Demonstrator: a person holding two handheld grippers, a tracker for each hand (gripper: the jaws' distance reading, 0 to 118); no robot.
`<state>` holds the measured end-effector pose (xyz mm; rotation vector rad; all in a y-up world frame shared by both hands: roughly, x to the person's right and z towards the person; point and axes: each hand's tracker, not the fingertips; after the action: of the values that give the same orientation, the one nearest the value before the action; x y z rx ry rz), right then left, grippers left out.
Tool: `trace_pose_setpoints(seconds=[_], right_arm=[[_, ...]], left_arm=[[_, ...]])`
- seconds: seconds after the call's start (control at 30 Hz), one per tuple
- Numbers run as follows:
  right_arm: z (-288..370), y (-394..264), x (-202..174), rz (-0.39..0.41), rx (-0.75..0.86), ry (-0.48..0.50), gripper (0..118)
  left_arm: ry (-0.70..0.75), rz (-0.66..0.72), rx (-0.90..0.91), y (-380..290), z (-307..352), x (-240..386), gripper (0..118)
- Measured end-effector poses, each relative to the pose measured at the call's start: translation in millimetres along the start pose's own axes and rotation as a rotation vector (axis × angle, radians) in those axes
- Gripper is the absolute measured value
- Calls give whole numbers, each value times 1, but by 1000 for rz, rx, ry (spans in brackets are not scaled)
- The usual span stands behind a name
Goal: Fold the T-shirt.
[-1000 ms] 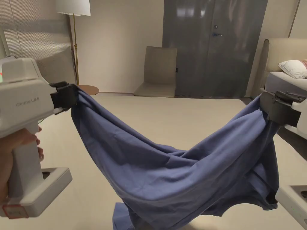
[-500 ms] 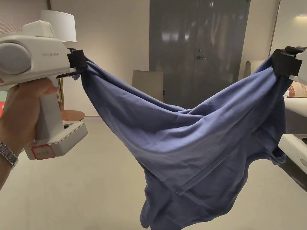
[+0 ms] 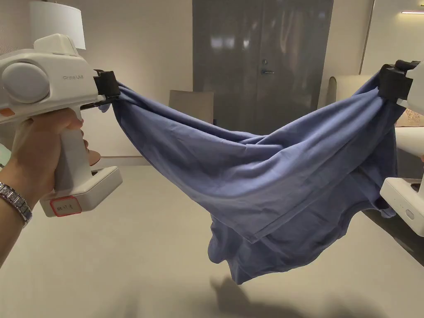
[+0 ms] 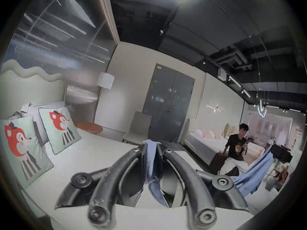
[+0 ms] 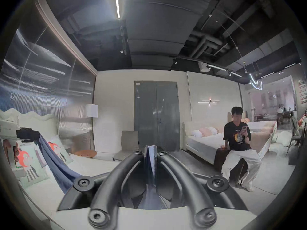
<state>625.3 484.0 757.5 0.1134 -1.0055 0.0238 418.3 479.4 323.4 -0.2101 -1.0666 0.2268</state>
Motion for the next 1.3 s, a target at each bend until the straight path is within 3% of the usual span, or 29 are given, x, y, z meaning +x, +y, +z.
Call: trace_pose_setpoints(seconds=[0.4,0.6,0.83,1.07,1.2,1.3], right_arm=[[59,-106,-4,0,-216,22,7],[122,-142,-3,-16,-323,54,7],[192,-193,-3,-72,-471,68,7],[236,-262,3,-106,-688,30,7],[246,-301,6,-52,-814,-22,7],[250,-329,13,-70,-895,-61,7]], left_arm=[[62,-53,-217,-108,50,-24,7],[127,-87,-355,-158,111,-31,7],[181,-20,-501,-222,191,-55,7],[260,63,-649,-296,238,-87,8],[323,36,-727,-330,247,-99,7],[350,48,-774,-350,251,-108,7]])
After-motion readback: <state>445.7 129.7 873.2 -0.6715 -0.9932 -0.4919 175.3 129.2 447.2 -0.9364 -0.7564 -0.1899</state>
